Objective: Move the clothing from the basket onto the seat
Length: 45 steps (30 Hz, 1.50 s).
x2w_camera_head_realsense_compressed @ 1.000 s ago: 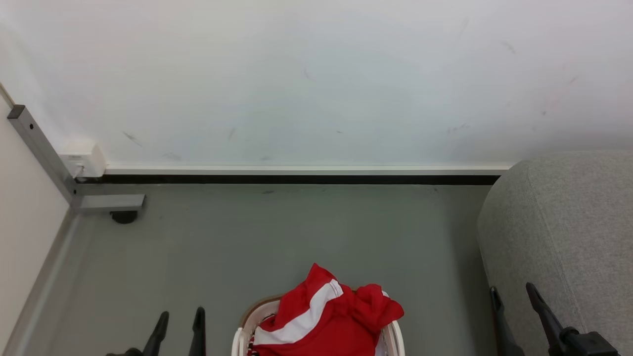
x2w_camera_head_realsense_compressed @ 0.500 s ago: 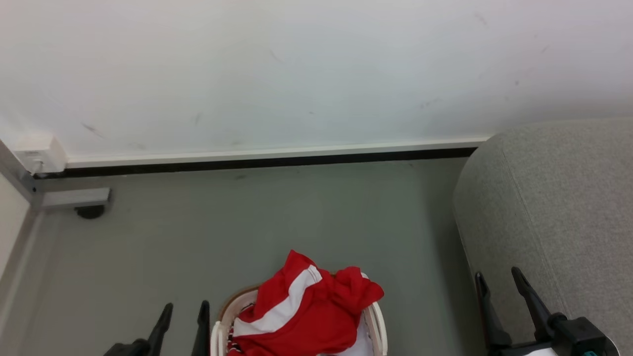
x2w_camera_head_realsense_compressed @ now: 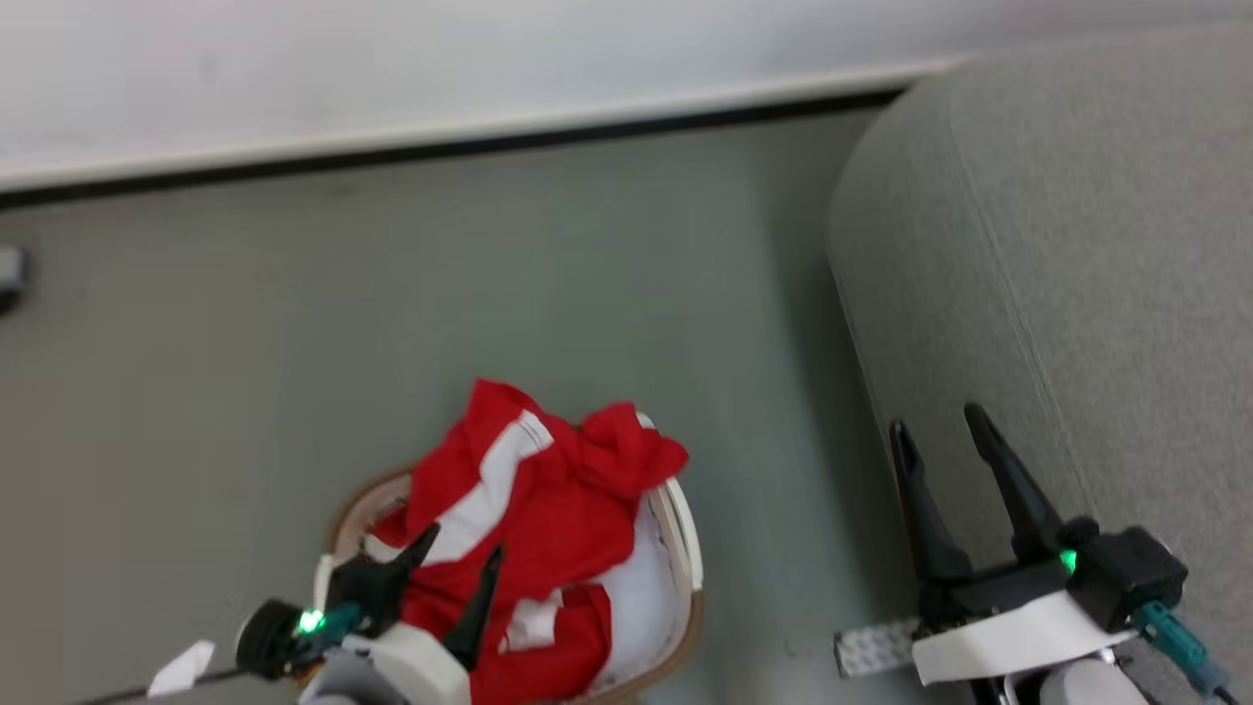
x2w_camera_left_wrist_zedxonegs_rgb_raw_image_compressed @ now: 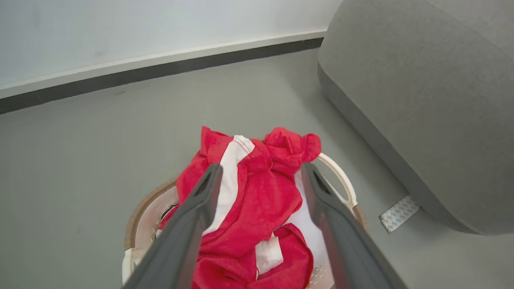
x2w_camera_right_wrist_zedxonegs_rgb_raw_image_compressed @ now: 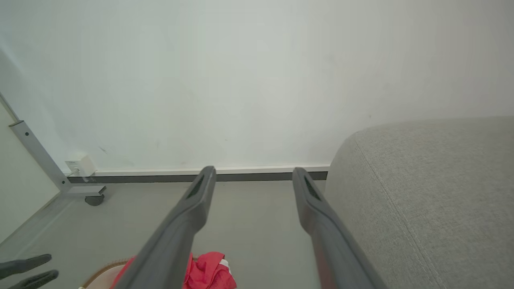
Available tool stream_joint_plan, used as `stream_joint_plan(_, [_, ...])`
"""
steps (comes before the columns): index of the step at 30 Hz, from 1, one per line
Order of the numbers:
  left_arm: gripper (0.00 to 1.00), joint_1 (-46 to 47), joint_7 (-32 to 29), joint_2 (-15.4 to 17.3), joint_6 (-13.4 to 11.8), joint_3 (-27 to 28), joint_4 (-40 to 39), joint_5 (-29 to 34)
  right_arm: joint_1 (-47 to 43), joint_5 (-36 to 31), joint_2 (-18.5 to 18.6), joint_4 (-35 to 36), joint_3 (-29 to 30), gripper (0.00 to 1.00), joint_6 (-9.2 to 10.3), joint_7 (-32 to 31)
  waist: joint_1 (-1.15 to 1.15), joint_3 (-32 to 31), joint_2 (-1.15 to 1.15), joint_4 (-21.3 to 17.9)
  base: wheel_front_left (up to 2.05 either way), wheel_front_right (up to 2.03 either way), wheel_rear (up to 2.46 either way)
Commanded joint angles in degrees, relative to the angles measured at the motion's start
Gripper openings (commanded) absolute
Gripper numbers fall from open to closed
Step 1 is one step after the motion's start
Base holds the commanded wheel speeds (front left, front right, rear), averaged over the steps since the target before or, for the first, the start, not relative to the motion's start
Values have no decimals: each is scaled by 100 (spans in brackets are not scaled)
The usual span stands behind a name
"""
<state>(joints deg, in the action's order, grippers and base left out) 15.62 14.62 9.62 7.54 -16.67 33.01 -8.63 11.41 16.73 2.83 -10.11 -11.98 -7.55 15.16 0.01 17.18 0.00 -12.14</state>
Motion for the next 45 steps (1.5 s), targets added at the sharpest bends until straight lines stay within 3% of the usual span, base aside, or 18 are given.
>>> stream_joint_plan(1, [100,295,-87,133,-12,-231,203,-36,204,59,11,97,-56,100,12,0,-1,721,0,-401,0,0,0])
stream_joint_plan(9, [100,1484,-524,465,-11,-1117,1090,-129,716,290,9,451,-209,100,12,-1,-1,1733,0,-734,0,0,0])
stream_joint_plan(13, [100,1931,-806,627,-11,-1220,1539,-139,865,431,12,631,-274,100,12,-1,-1,2119,0,-884,0,0,0])
stream_joint_plan(17, [100,2298,-1111,776,-248,-1258,1924,45,907,506,9,753,-271,100,12,-1,-1,2446,0,-959,0,0,0])
stream_joint_plan(24, [100,2722,-1334,861,-336,-1285,2424,72,980,539,10,844,-240,100,12,-1,-1,2828,0,-1010,0,0,0])
stream_joint_plan(25, [83,2752,-1321,842,-318,-1269,2480,22,978,536,11,841,-235,100,12,-1,-1,2841,0,-1010,0,0,0])
stream_joint_plan(26, [2,2796,-1265,828,-310,-1272,2514,16,978,528,11,830,-229,100,12,-1,-1,2846,0,-1005,0,0,0])
stream_joint_plan(36, [0,2548,-399,460,-224,-1157,2723,-351,851,384,14,626,-133,100,12,-1,-1,2184,0,-749,0,0,0])
stream_joint_plan(45, [0,1802,-27,-15,-57,-1108,2116,-925,276,119,18,268,75,100,12,-1,-1,517,0,-108,0,0,0])
